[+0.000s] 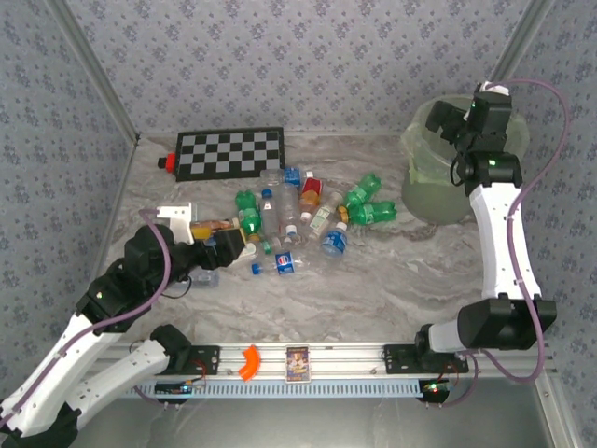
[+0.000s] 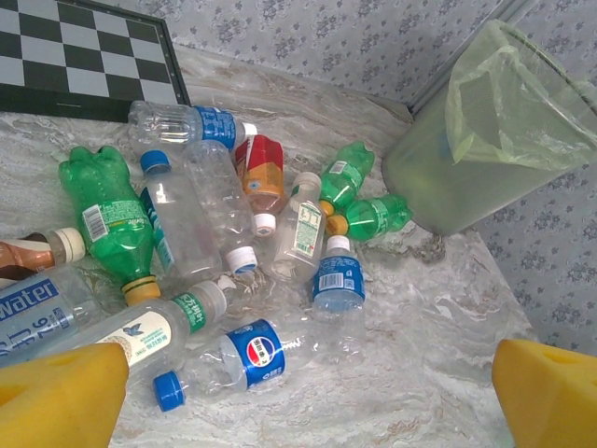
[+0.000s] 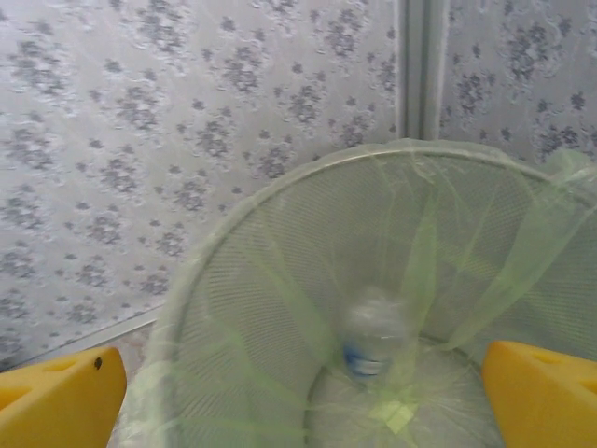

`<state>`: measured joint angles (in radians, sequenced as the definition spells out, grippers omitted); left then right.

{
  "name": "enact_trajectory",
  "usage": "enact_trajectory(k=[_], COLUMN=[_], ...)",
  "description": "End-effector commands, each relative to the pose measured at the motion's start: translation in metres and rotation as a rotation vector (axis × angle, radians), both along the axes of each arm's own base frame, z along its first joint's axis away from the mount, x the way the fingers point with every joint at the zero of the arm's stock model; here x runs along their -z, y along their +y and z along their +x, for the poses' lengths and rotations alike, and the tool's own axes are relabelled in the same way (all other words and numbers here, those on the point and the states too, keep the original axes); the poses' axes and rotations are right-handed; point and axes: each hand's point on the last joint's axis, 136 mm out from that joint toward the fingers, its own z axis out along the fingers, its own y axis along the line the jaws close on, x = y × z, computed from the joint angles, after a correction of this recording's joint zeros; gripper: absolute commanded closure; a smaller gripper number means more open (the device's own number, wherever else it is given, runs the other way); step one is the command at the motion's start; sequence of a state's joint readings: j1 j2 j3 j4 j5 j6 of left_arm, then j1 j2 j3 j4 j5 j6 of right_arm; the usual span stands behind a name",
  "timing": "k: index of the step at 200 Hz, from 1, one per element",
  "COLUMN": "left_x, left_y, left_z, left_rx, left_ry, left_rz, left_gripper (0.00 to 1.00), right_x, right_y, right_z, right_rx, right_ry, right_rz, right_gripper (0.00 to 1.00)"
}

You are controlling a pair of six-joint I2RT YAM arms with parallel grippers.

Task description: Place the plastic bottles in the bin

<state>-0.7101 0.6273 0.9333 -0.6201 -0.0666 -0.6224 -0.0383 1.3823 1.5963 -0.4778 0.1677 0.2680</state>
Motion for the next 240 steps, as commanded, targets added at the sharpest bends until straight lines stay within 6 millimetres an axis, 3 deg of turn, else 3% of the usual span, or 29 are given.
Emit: enact_trajectory(k=[1, 33, 66, 94, 121, 142, 144, 154, 185, 199, 240], left_x=[-0.007, 0.005, 0.025, 0.044, 0.056, 0.065, 0.065, 0.070, 0.081, 0.085, 0.091], left_y=[-0.002, -0.012, -0.026, -0.029, -0.034, -0.042, -0.043, -0.044, -0.051, -0.056, -0.069], left_z=[-0.003, 0.001, 0.003, 0.008, 0.009, 0.009, 0.009, 0.012, 0.021, 0.023, 0.030], left_rx=[0.016, 0.043, 0.097, 0.092, 0.107, 0.139, 0.142, 0.137, 0.128, 0.142, 0.183], left_ry=[-0.005, 0.024, 0.080, 0.109, 0.135, 0.162, 0.163, 0.175, 0.181, 0.185, 0.208], left_rz=[-0.010, 0.011, 0.040, 0.070, 0.085, 0.088, 0.089, 0.094, 0.100, 0.105, 0.131], left_gripper=[0.00, 0.00, 0.00, 0.00, 0.00, 0.00, 0.00, 0.00, 0.00, 0.00, 0.00], right_x=[-0.027, -0.023, 0.003, 0.041, 0.102, 0.139, 0.152, 0.175, 0.221, 0.237, 0.259], right_y=[0.018, 0.061, 0.114, 0.156, 0.184, 0.199, 0.199, 0.201, 0.198, 0.198, 0.233], right_z=[-0.023, -0.040, -0.057, -0.069, -0.088, -0.099, -0.102, -0.108, -0.120, -0.128, -0.132], right_rx=[-0.045, -0.154, -0.291, -0.391, -0.438, -0.439, -0.436, -0.416, -0.273, -0.250, -0.379], right_ry=[-0.040, -0.018, 0.034, 0.121, 0.266, 0.342, 0.369, 0.423, 0.528, 0.575, 0.577], right_rz=[-0.017, -0.017, -0.028, -0.028, -0.007, 0.029, 0.024, 0.052, 0.199, 0.252, 0.405], right_gripper=[0.00, 0.00, 0.00, 0.01, 0.00, 0.00, 0.00, 0.00, 0.00, 0.00, 0.00])
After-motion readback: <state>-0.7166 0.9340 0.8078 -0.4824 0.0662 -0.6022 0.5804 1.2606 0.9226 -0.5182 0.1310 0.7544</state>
